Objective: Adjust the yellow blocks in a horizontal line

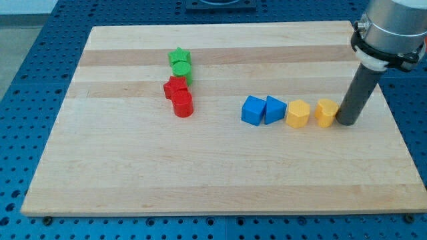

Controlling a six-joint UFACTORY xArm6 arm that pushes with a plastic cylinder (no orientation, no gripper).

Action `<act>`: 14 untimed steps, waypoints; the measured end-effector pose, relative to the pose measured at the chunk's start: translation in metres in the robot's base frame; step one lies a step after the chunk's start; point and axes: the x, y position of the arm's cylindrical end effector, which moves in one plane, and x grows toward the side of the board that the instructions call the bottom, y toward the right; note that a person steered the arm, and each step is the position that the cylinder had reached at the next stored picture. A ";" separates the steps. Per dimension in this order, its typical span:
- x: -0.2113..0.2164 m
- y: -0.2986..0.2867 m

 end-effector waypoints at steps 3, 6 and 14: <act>-0.016 -0.002; 0.080 0.029; 0.023 -0.055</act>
